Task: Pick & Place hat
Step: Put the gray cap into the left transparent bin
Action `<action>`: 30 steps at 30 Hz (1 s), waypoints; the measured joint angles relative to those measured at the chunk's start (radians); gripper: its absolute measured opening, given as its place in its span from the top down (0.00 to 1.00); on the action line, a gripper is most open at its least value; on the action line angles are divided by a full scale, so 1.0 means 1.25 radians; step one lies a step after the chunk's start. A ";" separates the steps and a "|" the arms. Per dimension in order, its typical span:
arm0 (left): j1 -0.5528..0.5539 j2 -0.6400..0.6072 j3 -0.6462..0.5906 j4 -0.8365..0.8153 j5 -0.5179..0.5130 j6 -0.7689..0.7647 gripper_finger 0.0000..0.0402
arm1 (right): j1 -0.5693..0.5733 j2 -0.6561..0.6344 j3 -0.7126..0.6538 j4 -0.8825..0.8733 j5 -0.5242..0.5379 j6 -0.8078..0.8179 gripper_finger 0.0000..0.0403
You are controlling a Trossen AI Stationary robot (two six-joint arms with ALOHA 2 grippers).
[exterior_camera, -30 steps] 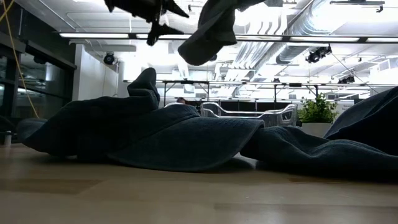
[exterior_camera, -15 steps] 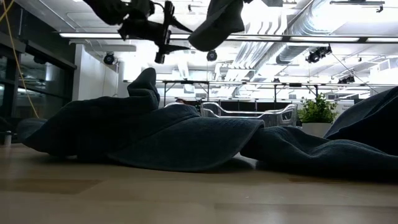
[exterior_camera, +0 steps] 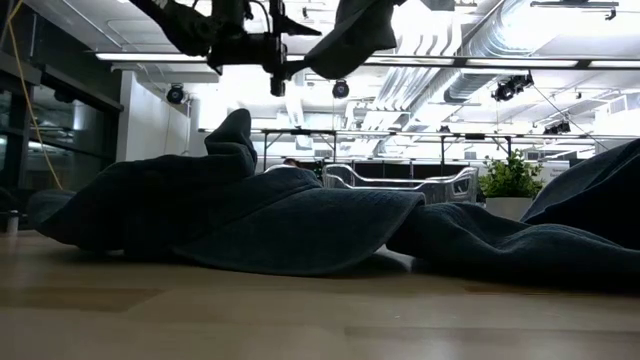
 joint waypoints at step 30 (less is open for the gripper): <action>0.002 -0.001 0.000 0.057 -0.014 0.061 0.98 | 0.028 0.034 -0.004 -0.043 0.019 0.032 0.95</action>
